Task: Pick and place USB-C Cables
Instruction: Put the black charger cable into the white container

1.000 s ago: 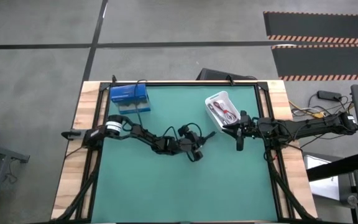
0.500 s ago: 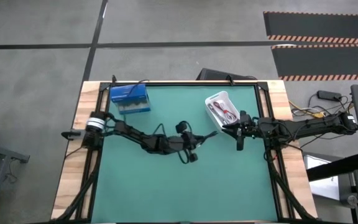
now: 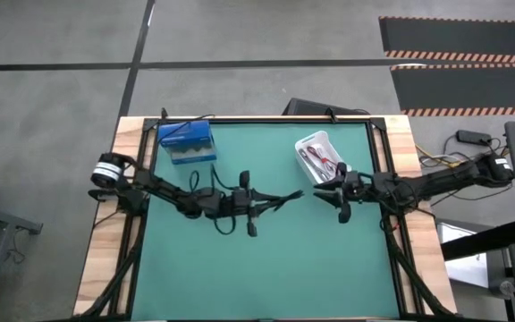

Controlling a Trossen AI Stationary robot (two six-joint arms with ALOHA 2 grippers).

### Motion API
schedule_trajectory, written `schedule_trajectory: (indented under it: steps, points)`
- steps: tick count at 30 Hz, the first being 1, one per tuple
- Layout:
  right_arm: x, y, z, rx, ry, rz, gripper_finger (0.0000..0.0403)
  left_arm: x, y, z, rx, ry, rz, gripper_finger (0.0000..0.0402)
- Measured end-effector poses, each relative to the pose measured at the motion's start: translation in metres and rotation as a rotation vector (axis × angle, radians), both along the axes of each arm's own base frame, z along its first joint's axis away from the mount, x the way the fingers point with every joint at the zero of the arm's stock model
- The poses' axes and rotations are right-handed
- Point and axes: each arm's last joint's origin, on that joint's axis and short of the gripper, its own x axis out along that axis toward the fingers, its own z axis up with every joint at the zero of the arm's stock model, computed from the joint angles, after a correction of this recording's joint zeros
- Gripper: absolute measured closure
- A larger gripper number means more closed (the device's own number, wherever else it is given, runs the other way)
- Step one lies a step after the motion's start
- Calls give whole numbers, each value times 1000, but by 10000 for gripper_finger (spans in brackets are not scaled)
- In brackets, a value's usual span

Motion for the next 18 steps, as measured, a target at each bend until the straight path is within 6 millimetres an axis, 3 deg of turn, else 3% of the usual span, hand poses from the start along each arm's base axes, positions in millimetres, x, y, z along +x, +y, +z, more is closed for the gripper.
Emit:
schedule_trajectory:
  steps: [8, 18]
  points:
    - [21, 5, 6, -136, -145, 20, 215, -2, 0, 2, -1, -37, -27, 382]
    - [69, 12, 18, -234, -177, 83, 210, -3, 0, 3, -2, -48, -26, 383]
